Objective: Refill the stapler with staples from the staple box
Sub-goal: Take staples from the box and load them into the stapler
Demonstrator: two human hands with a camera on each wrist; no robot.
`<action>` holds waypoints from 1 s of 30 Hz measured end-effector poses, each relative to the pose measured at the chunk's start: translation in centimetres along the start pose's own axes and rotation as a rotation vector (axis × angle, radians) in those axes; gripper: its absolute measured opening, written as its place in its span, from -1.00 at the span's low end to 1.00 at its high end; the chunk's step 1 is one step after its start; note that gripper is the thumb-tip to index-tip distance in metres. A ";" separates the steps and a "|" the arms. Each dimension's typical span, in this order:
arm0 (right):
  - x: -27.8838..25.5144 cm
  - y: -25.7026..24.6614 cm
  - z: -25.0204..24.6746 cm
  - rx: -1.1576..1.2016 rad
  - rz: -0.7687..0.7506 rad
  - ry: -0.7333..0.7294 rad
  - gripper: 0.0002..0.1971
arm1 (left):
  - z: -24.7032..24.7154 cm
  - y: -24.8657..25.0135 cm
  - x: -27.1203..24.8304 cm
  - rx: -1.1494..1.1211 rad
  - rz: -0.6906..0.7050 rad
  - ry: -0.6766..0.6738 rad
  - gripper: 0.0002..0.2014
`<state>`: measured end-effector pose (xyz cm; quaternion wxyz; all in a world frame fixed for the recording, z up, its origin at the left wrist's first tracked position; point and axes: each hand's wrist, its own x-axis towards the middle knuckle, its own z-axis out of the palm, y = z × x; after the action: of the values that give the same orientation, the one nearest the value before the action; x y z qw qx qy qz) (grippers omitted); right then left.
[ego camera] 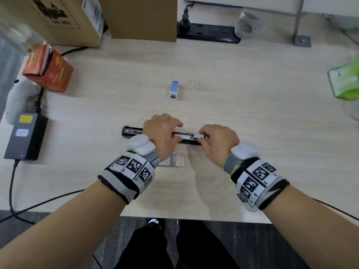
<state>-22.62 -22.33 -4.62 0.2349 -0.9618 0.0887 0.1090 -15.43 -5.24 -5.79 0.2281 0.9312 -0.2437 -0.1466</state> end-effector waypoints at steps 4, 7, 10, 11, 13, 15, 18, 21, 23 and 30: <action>0.2 -0.3 -0.1 -0.044 -0.022 -0.041 -0.82 | 0.2 -0.1 0.6 0.016 -0.006 -0.078 -0.74; 0.1 -0.3 -0.3 -0.040 -0.030 -0.037 -0.83 | 0.3 0.0 0.6 0.025 -0.011 -0.106 -0.84; 0.1 -0.5 -0.4 -0.048 -0.024 -0.060 -0.82 | 0.3 -0.1 0.6 0.020 -0.013 -0.107 -0.85; 0.2 -0.5 -0.4 -0.056 -0.018 -0.066 -0.82 | 0.4 -0.2 0.7 0.013 -0.013 -0.104 -0.85; 0.3 -0.7 -0.4 -0.073 -0.008 -0.074 -0.81 | 0.4 -0.3 0.7 0.001 -0.014 -0.100 -0.86; 0.6 -0.7 -0.4 -0.087 0.000 -0.090 -0.81 | 0.4 -0.3 0.7 -0.006 -0.012 -0.100 -0.87; 1.1 -1.0 -0.5 -0.100 0.022 -0.135 -0.82 | 0.4 -0.4 0.8 -0.011 -0.015 -0.108 -0.86; 1.2 -1.1 -0.2 -0.029 0.060 -0.129 -0.73 | 0.3 -0.4 0.8 -0.014 -0.022 -0.111 -0.84; 0.9 -0.9 0.0 0.107 0.128 -0.065 -0.68 | 0.2 -0.4 0.8 -0.003 -0.024 -0.119 -0.83; 0.4 -0.2 0.7 0.202 0.124 -0.011 -0.77 | 0.3 -0.4 0.8 0.008 -0.024 -0.124 -0.80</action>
<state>-22.35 -21.88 -5.30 0.3240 -0.9253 0.1572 0.1189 -14.68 -5.41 -6.37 0.2068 0.9241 -0.2468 -0.2058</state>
